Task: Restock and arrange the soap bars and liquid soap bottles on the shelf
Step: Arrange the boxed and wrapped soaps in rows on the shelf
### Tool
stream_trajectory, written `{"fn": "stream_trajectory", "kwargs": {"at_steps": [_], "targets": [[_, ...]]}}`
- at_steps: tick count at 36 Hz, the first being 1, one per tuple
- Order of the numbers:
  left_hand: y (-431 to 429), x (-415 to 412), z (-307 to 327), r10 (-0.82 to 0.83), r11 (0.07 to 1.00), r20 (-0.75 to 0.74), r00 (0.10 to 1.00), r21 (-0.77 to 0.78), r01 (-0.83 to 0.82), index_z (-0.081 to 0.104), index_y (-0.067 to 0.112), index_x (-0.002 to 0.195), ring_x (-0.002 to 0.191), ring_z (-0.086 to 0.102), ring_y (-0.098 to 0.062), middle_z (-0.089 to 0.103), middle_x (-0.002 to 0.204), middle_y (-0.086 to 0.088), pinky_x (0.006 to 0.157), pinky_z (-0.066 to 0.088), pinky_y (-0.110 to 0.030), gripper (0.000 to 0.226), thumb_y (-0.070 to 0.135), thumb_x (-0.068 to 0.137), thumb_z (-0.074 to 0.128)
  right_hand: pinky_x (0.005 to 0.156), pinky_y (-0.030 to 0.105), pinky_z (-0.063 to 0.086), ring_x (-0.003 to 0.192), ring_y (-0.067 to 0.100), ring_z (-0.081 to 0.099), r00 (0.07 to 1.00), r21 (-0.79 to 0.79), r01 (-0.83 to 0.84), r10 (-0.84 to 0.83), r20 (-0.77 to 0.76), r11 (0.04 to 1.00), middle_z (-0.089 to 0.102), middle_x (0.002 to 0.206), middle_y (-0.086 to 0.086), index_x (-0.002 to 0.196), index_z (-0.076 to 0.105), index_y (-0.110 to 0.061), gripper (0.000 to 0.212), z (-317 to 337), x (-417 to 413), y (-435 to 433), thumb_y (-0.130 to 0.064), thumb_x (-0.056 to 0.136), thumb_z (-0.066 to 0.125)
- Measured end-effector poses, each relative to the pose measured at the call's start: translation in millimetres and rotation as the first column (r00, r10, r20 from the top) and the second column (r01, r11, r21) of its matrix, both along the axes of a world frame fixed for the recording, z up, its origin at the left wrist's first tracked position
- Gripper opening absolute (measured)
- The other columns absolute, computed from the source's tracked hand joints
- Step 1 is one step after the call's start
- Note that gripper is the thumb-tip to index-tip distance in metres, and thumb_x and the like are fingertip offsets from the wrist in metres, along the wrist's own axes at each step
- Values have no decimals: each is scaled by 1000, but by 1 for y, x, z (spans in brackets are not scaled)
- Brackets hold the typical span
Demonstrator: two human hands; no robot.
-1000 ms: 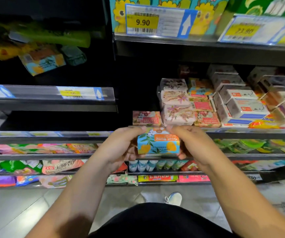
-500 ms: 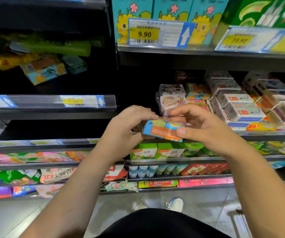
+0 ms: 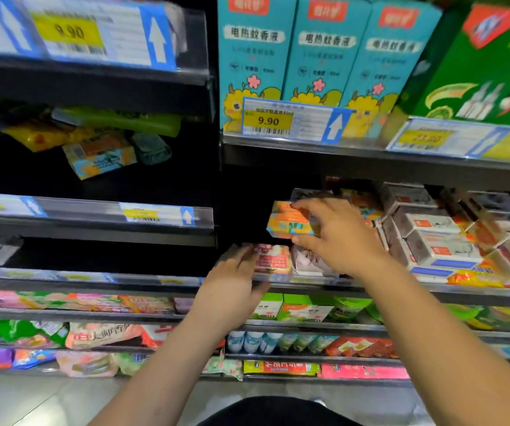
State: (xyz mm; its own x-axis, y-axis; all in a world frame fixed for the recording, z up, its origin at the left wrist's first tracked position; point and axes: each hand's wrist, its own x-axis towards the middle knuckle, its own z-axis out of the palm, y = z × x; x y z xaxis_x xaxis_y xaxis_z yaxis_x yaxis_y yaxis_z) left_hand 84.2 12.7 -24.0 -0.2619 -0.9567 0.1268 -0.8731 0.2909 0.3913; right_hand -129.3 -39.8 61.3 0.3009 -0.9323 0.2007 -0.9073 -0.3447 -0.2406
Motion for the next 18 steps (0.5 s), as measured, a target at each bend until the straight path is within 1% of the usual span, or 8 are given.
{"fn": "stream_trajectory", "kwargs": {"at_steps": [2,6,8,10,11,14,16,18], "targets": [[2,2,-7,-5,998,26,1000,58,3,33,13,154,148,28,-29,28,162,-6,119,27,-36,72,50,96,54,96,42,37,122,32,49,996,17,5,-4,-91,1000,59,128,4,141,46,-34,60,0,11,-8,-48,87,68],[6,0,-10,-26,999,95,995,21,25,24,12,157,150,23,-27,22,164,-7,121,22,-39,80,53,95,53,96,42,36,124,33,51,972,82,14,6,-236,997,57,134,6,147,37,-34,62,-3,35,-29,-46,92,62],[6,0,-12,-40,998,135,990,58,32,12,14,159,153,13,-25,10,167,-5,124,16,-37,85,55,96,50,111,53,23,131,30,47,950,80,-44,67,-305,996,53,141,2,147,37,-37,60,-6,46,-37,-46,93,60],[8,0,-12,-47,998,162,986,49,40,6,14,159,153,9,-25,4,167,-5,124,14,-38,88,56,96,50,114,66,5,140,26,37,929,119,-88,124,-348,989,43,151,-4,148,36,-43,58,-11,55,-45,-47,94,57],[8,1,-14,-53,998,168,984,51,45,5,13,159,154,7,-25,1,167,-4,124,13,-38,89,56,96,50,113,69,2,143,25,34,920,158,-87,140,-365,984,40,154,-7,148,36,-46,57,-14,58,-49,-49,94,56],[9,3,-15,-60,997,170,984,67,49,1,14,159,154,3,-24,-5,167,-3,125,9,-38,89,54,96,50,115,68,-1,144,25,33,889,250,-64,169,-425,966,40,155,-8,145,38,-51,47,-23,62,-58,-46,99,49],[9,5,-13,-65,996,184,981,67,53,1,14,159,154,1,-24,-4,167,-4,124,8,-38,88,53,97,49,113,65,-7,140,29,37,885,289,-33,162,-436,957,49,148,-2,141,45,-50,39,-25,64,-62,-47,103,41],[9,5,-13,-72,996,195,978,70,59,2,12,159,154,3,-24,-1,167,-5,125,9,-39,87,53,97,49,115,62,6,133,32,44,886,319,-19,164,-434,948,56,140,3,139,50,-46,38,-24,64,-62,-51,103,36]]}}
